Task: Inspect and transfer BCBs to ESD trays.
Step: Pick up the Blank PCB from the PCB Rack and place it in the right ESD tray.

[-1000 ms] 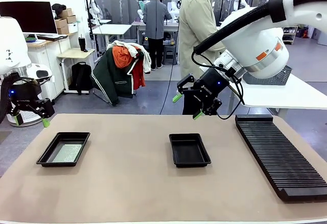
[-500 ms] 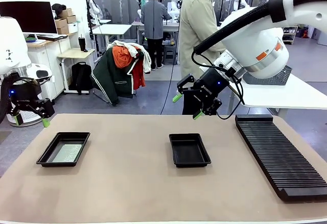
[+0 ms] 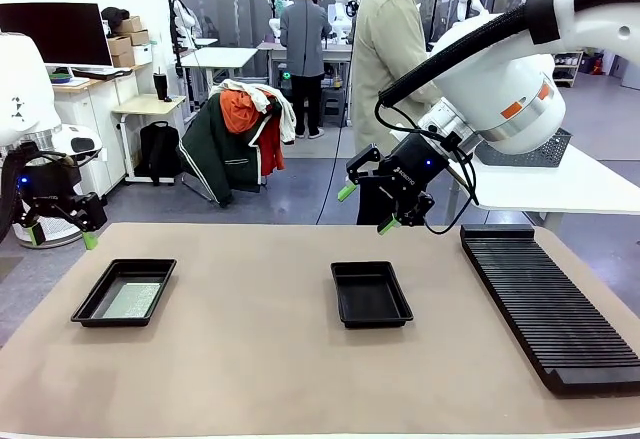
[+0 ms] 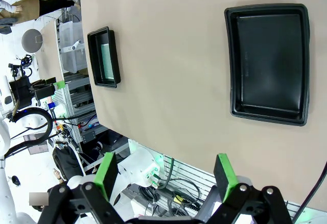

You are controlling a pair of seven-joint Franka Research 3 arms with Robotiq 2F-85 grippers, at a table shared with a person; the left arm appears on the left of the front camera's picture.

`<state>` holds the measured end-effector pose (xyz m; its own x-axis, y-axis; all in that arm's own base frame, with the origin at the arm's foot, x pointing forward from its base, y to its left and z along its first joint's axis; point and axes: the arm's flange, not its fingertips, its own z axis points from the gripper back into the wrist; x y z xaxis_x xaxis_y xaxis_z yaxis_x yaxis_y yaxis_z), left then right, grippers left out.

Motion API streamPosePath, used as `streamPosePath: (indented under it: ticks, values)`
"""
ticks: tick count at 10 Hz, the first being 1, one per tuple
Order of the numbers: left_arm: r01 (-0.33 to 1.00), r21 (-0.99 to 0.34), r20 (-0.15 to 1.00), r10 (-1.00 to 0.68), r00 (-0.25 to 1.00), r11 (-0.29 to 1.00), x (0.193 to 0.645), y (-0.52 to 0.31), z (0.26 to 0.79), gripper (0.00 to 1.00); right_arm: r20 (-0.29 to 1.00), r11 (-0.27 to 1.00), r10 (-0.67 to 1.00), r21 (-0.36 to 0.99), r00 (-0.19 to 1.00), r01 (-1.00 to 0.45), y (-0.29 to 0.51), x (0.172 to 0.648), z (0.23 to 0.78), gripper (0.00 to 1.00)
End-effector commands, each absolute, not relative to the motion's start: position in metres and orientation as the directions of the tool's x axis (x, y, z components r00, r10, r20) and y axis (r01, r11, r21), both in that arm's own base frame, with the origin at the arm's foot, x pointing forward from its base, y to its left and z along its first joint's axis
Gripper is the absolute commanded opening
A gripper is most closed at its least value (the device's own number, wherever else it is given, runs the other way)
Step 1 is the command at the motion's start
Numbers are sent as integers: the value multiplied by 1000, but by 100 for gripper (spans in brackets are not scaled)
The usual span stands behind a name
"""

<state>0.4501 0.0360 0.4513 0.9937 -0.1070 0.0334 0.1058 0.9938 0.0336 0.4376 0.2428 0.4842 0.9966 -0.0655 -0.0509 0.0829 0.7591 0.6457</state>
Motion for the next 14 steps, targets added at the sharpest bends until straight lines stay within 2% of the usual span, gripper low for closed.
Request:
streamPosePath:
  ticks: [1, 14]
  values:
    - [112, 28, 40, -113, 993, 993, 450, 37, 449, 100, -50, 770, -66, 632, 997, 82, 244, 440, 485, 100]
    - [112, 28, 40, -113, 993, 993, 450, 37, 449, 100, -50, 770, -66, 632, 997, 82, 244, 440, 485, 100]
